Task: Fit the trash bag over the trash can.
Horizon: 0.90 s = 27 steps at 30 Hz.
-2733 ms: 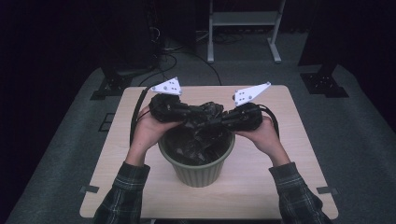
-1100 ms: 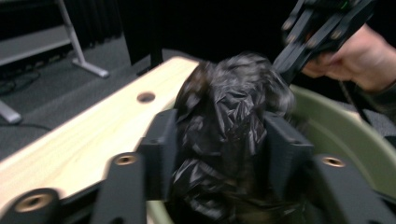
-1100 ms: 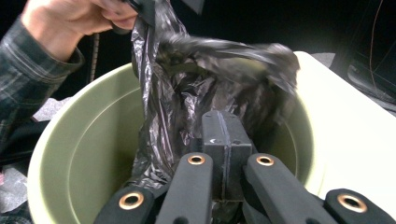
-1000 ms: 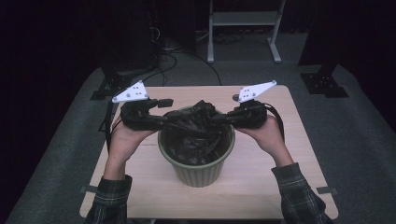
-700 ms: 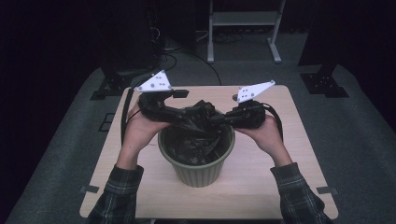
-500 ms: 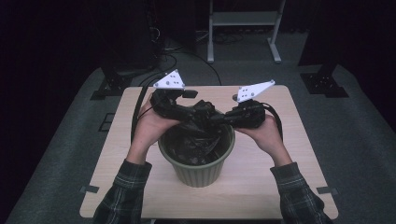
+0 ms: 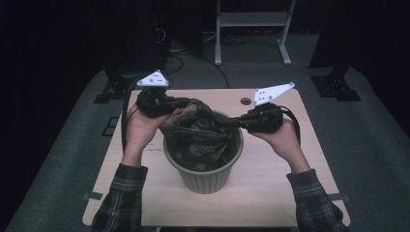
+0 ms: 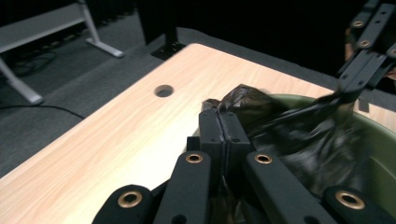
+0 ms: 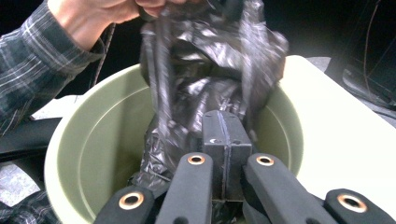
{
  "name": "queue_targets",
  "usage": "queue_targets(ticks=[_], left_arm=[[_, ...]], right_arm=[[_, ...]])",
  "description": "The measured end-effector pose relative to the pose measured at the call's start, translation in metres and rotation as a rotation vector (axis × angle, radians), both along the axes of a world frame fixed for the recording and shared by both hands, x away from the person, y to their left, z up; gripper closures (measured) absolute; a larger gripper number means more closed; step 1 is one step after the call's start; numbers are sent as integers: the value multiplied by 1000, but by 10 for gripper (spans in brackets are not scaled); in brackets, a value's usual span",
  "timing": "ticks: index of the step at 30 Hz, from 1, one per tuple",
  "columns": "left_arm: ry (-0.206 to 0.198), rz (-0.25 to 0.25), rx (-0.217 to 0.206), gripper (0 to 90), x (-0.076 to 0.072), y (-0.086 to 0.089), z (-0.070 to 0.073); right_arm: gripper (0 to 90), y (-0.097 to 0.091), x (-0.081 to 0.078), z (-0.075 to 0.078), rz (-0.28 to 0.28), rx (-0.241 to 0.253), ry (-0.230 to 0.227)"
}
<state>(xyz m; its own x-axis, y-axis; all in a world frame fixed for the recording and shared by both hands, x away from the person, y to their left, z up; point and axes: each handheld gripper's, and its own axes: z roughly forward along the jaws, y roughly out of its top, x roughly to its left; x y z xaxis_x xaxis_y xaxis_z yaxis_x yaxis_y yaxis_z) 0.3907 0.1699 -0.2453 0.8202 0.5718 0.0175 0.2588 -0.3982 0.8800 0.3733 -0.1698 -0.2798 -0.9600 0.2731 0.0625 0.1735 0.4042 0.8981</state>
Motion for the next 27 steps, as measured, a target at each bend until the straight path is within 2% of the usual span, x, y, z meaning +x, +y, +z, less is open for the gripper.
queue_targets(ticks=[2,4,5,6,7,8,10,11,12,15,16,17,21,22,24,25,26,27], left_arm=[[-4,22,-18,896,-5,14,0],[-5,36,-21,897,-7,20,-1],[-4,57,-31,896,-13,31,-4],[-4,57,-31,897,-13,31,-4],[-5,69,-38,897,-15,37,-6],[-3,91,-54,897,-21,48,-12],[1,106,-67,897,-27,57,-18],[1,106,-67,896,-27,57,-18],[5,115,-77,897,-32,64,-26],[9,131,-73,896,-36,69,-34],[11,129,-86,896,-37,70,-37],[10,114,-98,896,-38,71,-39],[0,84,-88,896,-42,65,-41],[0,84,-88,896,-42,65,-41],[-5,75,-85,895,-42,63,-39],[-5,75,-85,896,-42,63,-39],[-7,72,-80,896,-42,63,-37],[-7,72,-80,896,-42,63,-37]], right_arm=[[900,-7,-4,3,-12,-1,-9],[900,-10,-7,4,-14,1,-13],[900,-17,-14,5,-15,-2,-17],[900,-17,-14,5,-15,-2,-17],[900,-23,-23,5,-14,-12,-25],[900,-26,-27,4,-4,-12,-19],[900,-30,-39,1,17,-18,-16],[900,-30,-39,1,17,-18,-16],[900,-30,-49,-8,39,-42,-7],[900,-29,-55,-17,62,-54,14],[900,-29,-57,-20,72,-58,18],[767,-32,-59,-20,53,-42,0],[680,-39,-51,0,-7,55,-48],[680,-39,-51,0,-7,55,-48],[659,-33,-38,14,-26,75,-69],[659,-33,-38,14,-26,75,-69],[647,-25,-25,18,-40,70,-65],[647,-25,-25,18,-40,70,-65]])
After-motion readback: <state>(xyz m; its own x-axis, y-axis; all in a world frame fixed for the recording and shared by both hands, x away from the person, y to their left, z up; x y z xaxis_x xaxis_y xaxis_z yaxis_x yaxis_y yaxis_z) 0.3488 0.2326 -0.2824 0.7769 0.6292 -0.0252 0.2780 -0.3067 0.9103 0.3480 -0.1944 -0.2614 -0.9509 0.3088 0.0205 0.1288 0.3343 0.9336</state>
